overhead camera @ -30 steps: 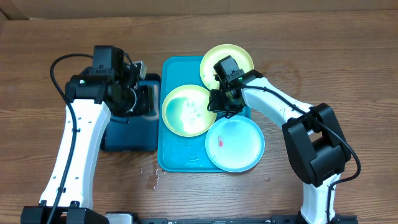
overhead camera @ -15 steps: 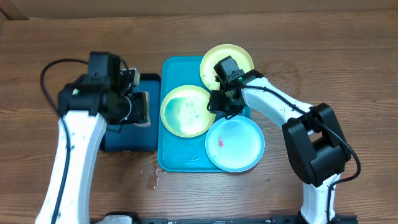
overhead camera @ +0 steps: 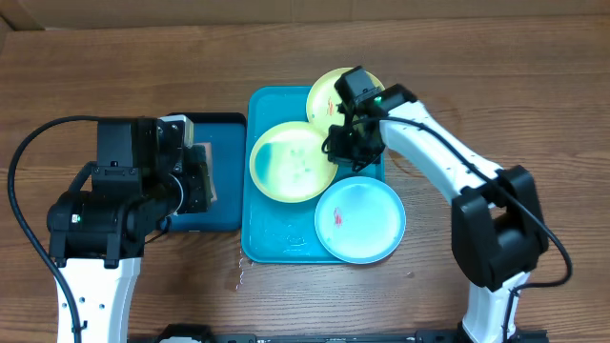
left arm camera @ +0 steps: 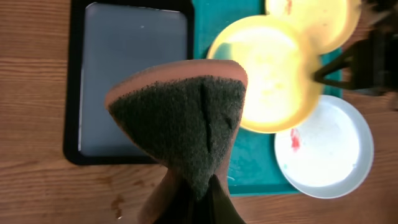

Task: Clean dirty plates on tray and stack at the side
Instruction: 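Lift the scrubbed yellow plate with the right gripper and tilt it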

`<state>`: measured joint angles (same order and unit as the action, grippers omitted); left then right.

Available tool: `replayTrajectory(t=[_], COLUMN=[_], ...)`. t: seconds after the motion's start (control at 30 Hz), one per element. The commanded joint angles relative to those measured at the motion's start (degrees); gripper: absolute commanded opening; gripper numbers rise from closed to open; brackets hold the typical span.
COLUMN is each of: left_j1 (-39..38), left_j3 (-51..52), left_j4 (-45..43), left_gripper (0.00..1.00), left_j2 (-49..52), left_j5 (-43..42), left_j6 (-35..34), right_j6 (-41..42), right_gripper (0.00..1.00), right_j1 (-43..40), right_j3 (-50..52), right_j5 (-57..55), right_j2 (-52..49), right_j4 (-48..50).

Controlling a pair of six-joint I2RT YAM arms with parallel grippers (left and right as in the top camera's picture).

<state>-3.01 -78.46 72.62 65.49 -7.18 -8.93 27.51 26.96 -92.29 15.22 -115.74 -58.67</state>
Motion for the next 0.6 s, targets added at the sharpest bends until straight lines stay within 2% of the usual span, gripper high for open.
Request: replayTrajectory(t=[0.0, 0.13, 0.23, 0.33, 0.4, 0.57], left_j1=[-0.55, -0.55, -0.55, -0.55, -0.55, -0.55], left_j3=[-0.13, -0.13, -0.13, -0.13, -0.13, -0.11], left_j4=[0.72, 1.07, 1.68, 4.28, 5.46, 6.84], left_gripper=[0.04, 0.04, 0.04, 0.04, 0.04, 0.04], left_j2=[-0.37, -0.37, -0.37, -0.37, -0.37, -0.37], left_j5=[2.75, 3.72, 9.29, 15.85, 17.14, 19.04], left_j6=[-2.16, -2.97, -5.2, -11.34, -14.58, -15.54], right_j6=[2.03, 3.98, 6.67, 9.99, 11.69, 11.76], right_gripper=[0.04, 0.04, 0.04, 0.04, 0.04, 0.04], right_j1=[-0.2, 1.7, 3.93, 7.41, 10.01, 17.35], right_j3=[-3.85, -5.73, -5.7, -5.7, -5.66, -5.66], right_j5=[0.9, 0.85, 0.17, -5.05, -9.49, -18.18], right_j2=[4.28, 4.33, 4.28, 4.2, 3.98, 2.1], right_j4=[-1.55, -1.11, 3.32, 8.35, 11.45, 20.72])
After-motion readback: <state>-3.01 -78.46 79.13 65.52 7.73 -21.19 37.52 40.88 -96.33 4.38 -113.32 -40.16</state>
